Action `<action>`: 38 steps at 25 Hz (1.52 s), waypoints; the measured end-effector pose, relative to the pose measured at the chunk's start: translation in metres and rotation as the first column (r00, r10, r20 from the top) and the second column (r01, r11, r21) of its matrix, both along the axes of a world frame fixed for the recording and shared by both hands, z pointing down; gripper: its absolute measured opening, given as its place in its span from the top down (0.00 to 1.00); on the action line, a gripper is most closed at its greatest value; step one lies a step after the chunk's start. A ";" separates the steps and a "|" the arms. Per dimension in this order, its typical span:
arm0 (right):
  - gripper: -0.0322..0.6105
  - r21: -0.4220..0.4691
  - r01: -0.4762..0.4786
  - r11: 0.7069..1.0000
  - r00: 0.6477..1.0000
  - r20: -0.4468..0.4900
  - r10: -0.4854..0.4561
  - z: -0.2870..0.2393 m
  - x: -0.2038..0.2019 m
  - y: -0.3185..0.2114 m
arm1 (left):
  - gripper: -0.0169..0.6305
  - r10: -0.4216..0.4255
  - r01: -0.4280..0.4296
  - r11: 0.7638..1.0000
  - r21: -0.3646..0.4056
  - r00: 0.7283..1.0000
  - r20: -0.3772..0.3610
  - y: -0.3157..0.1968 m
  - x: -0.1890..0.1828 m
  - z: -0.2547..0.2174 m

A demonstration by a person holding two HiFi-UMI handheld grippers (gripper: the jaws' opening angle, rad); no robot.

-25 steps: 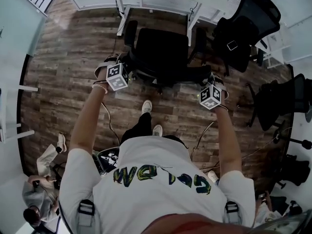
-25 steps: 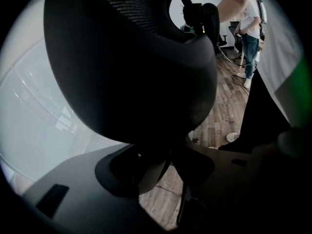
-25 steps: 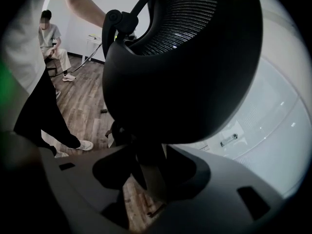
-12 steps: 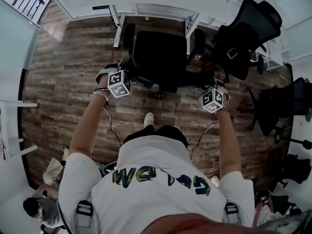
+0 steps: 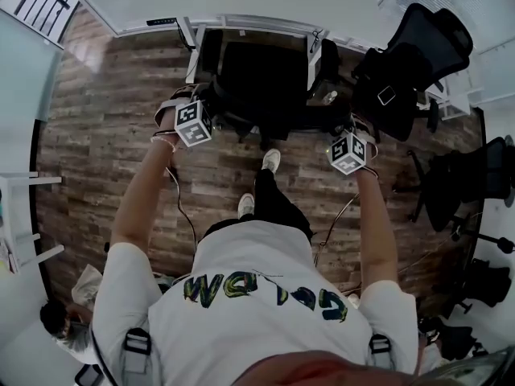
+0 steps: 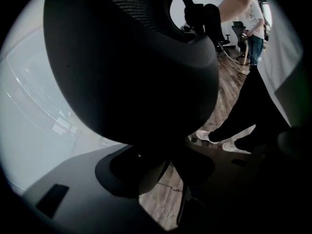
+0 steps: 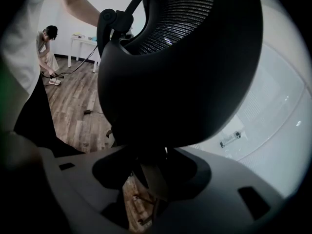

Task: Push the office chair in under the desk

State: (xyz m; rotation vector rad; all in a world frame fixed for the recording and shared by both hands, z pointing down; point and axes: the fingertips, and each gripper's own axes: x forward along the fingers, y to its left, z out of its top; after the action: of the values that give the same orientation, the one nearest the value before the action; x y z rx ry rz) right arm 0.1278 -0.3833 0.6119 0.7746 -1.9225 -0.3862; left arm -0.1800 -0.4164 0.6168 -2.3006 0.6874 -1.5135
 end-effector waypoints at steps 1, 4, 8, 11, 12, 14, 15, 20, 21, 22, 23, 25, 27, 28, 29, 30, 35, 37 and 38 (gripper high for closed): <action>0.63 0.002 -0.002 1.000 1.000 0.002 0.002 0.000 -0.001 -0.009 | 0.64 0.000 0.000 1.000 0.000 1.000 -0.001 -0.009 -0.001 0.000; 0.63 0.013 0.001 1.000 1.000 0.008 -0.001 -0.001 -0.003 -0.035 | 0.63 0.000 0.000 1.000 0.006 1.000 -0.005 -0.037 -0.002 -0.001; 0.63 0.005 0.005 1.000 1.000 0.006 -0.005 -0.002 0.001 -0.072 | 0.63 -0.004 0.004 1.000 0.004 1.000 -0.001 -0.076 0.001 -0.002; 0.63 0.006 0.002 1.000 1.000 0.004 -0.002 -0.002 0.001 -0.100 | 0.63 -0.013 0.013 1.000 0.005 1.000 -0.004 -0.104 0.002 -0.004; 0.63 0.007 0.004 1.000 1.000 0.004 -0.004 -0.002 0.002 -0.110 | 0.63 -0.019 0.019 1.000 0.006 1.000 -0.006 -0.113 0.003 -0.005; 0.63 0.008 0.009 1.000 1.000 0.004 -0.009 -0.001 0.002 -0.130 | 0.63 -0.026 0.026 1.000 0.010 1.000 -0.009 -0.133 0.005 -0.007; 0.63 0.007 0.012 1.000 1.000 0.004 -0.012 -0.001 0.003 -0.140 | 0.62 -0.029 0.029 1.000 0.010 1.000 -0.008 -0.143 0.006 -0.007; 0.63 0.000 0.016 1.000 1.000 0.005 -0.016 -0.002 0.004 -0.186 | 0.62 -0.040 0.040 0.999 -0.003 0.999 0.008 -0.189 0.004 -0.002; 0.63 0.000 0.018 1.000 1.000 0.004 -0.018 -0.002 0.005 -0.195 | 0.62 -0.042 0.042 0.999 0.001 0.999 0.005 -0.198 0.006 -0.003; 0.63 0.002 0.020 1.000 1.000 0.004 -0.020 -0.002 0.007 -0.204 | 0.62 -0.045 0.045 0.999 0.006 0.999 0.003 -0.207 0.007 -0.004; 0.63 0.002 0.021 1.000 1.000 0.004 -0.021 -0.002 0.007 -0.213 | 0.62 -0.049 0.049 0.999 0.011 0.999 0.001 -0.216 0.008 -0.005; 0.63 0.002 0.027 1.000 1.000 0.004 -0.027 -0.004 0.008 -0.228 | 0.62 -0.056 0.056 0.998 0.007 0.998 0.001 -0.232 0.009 -0.006; 0.64 0.002 0.036 0.999 0.999 0.002 -0.036 -0.005 0.008 -0.237 | 0.62 -0.056 0.056 0.998 -0.003 0.998 0.004 -0.244 0.010 -0.008; 0.64 0.005 0.041 0.999 0.999 0.002 -0.041 -0.005 0.008 -0.240 | 0.61 -0.055 0.055 0.998 -0.007 0.998 0.005 -0.249 0.010 -0.007; 0.64 0.012 0.044 0.999 0.999 0.003 -0.044 -0.004 0.008 -0.243 | 0.61 -0.055 0.055 0.998 -0.008 0.998 0.006 -0.253 0.010 -0.007; 0.64 0.018 0.046 0.999 0.999 0.003 -0.046 -0.004 0.007 -0.245 | 0.61 -0.054 0.054 0.999 -0.008 0.999 0.006 -0.256 0.010 -0.007; 0.64 0.032 0.061 0.998 0.998 -0.002 -0.061 -0.006 0.008 -0.260 | 0.61 -0.057 0.057 0.998 -0.009 0.998 0.008 -0.272 0.008 -0.005; 0.64 0.034 0.064 0.997 0.998 -0.004 -0.064 -0.005 0.009 -0.266 | 0.61 -0.054 0.054 0.999 0.002 0.999 -0.002 -0.276 0.010 -0.007; 0.64 0.039 0.063 0.997 0.998 -0.005 -0.063 -0.005 0.010 -0.269 | 0.61 -0.052 0.052 0.999 0.007 0.999 -0.007 -0.279 0.010 -0.007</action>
State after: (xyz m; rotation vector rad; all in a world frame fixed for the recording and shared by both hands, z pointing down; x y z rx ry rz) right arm 0.1377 -0.6518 0.6065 0.7392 -1.9447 -0.4645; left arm -0.1700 -0.6951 0.6099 -2.3001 0.7588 -1.5243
